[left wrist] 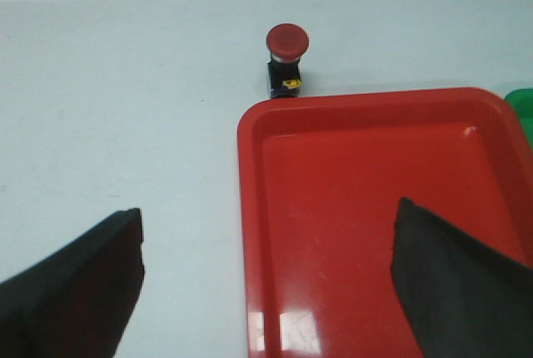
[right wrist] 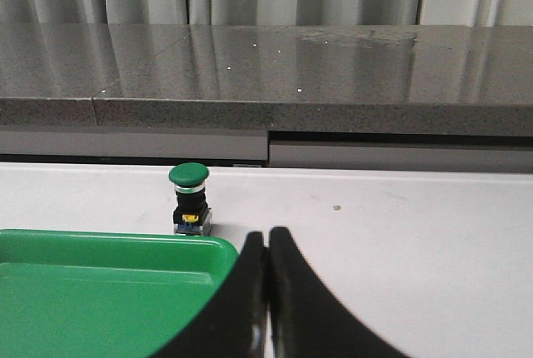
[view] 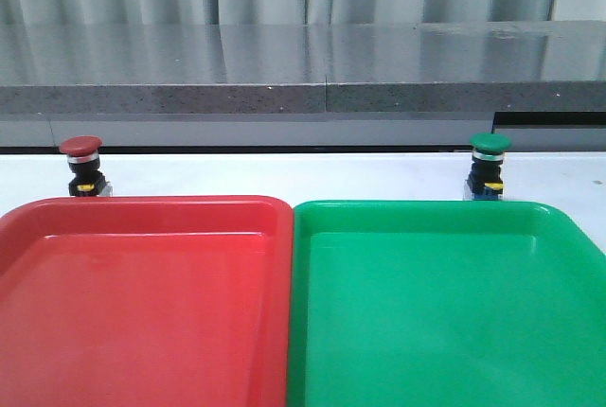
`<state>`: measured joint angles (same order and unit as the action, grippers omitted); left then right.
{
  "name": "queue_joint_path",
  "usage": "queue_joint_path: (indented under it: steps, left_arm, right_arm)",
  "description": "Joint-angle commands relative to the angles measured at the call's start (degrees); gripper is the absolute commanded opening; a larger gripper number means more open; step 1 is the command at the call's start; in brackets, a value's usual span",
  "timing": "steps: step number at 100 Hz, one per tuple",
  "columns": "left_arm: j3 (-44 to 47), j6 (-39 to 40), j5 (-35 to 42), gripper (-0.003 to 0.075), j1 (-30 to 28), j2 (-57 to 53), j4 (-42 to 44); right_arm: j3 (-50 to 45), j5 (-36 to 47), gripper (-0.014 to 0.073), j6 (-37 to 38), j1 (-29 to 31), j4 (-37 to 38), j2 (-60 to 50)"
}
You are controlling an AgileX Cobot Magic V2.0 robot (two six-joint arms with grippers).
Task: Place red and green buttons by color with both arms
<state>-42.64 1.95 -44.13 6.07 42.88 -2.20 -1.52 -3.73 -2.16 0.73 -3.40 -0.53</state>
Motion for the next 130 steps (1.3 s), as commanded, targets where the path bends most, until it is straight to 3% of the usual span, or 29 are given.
queue_joint_path:
  steps: [1, 39, 74, 130]
  left_arm:
    - [-3.03, 0.12, 5.5, 0.0588, 0.39, 2.26, -4.05]
    - [-14.1, -1.16, 10.95, 0.0583, 0.39, 23.67, -4.65]
    - [-24.87, -1.37, 12.36, 0.0533, 0.65, 41.78, -4.79]
    - [-35.25, -1.37, 12.61, 0.0533, 3.86, 59.71, -3.9]
  right_arm:
    - [0.77, 4.08, -0.0066, -0.19, 0.44, 0.07, -0.93]
    - [0.77, 4.08, -0.0066, -0.19, 0.44, 0.07, -0.93]
    - [0.77, 4.08, -0.0066, -0.19, 0.44, 0.07, -0.93]
    - [0.77, 4.08, -0.0066, -0.19, 0.44, 0.07, -0.93]
